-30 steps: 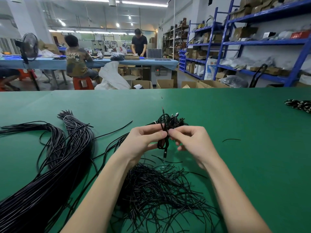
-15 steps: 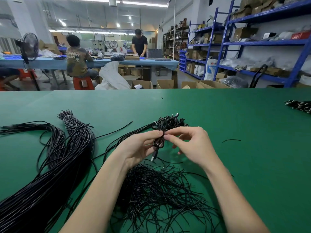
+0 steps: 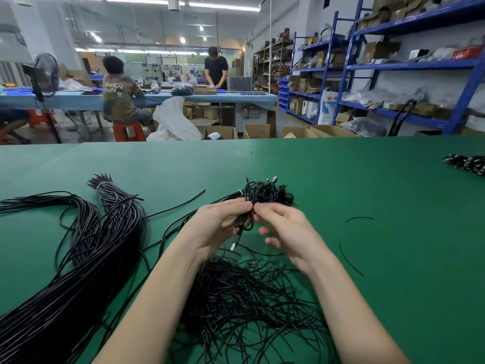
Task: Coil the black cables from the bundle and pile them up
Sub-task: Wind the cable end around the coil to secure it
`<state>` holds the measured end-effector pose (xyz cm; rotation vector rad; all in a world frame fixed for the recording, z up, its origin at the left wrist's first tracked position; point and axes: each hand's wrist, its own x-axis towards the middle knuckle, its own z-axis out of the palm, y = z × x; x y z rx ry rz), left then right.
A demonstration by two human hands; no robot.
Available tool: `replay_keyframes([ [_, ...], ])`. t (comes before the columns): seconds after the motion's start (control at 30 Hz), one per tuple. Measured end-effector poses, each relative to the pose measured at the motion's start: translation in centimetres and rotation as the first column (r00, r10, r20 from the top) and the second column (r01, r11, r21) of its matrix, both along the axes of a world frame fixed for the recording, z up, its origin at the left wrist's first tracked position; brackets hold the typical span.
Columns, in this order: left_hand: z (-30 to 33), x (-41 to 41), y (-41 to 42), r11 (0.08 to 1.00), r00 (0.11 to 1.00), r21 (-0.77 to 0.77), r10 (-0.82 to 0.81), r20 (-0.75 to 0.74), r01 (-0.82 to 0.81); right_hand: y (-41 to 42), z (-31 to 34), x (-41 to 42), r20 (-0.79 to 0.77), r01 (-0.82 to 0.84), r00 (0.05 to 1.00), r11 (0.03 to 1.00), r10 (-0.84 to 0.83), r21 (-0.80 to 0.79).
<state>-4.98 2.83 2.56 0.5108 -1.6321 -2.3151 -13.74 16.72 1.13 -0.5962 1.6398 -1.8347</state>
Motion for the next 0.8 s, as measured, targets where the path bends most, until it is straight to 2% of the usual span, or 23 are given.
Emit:
replay_keyframes([
  [0.07,0.1,0.0,-0.1,0.992,0.999,0.123,-0.008,0.036,0.004,0.3,0.5,-0.3,-0.358,0.064,0.932,0.998,-0.053,0.017],
  [0.17,0.3,0.3,-0.1,0.97,0.998,0.241,-0.04,0.057,0.025,1.4,1.1,-0.6,-0.595,0.049,0.804,0.997,-0.001,0.064],
  [0.27,0.5,0.7,-0.1,0.961,0.993,0.266,-0.099,0.065,0.078,1.9,1.5,-0.7,-0.691,0.117,0.722,0.991,-0.036,0.071],
  [0.43,0.1,0.6,0.0,0.965,0.986,0.23,-0.146,0.081,0.124,1.7,1.4,-0.1,-0.718,0.156,0.686,0.988,-0.114,-0.008],
  [0.57,-0.3,0.1,0.5,0.987,0.992,0.103,-0.124,0.007,0.123,1.5,1.0,0.0,-0.603,0.179,0.785,0.984,-0.143,0.0],
  [0.63,-0.5,-0.1,0.7,0.992,0.992,0.065,-0.108,-0.061,0.112,1.1,0.5,0.1,-0.457,0.144,0.877,0.988,-0.15,-0.049],
  [0.73,-0.5,-0.2,0.8,0.999,0.989,-0.002,-0.052,-0.142,0.052,0.5,0.5,0.3,-0.013,0.056,0.998,0.989,-0.059,-0.137],
  [0.8,-0.3,-0.2,0.9,0.998,0.986,-0.053,-0.023,-0.167,0.015,0.5,0.6,0.3,0.344,-0.002,0.936,0.983,0.066,-0.184],
])
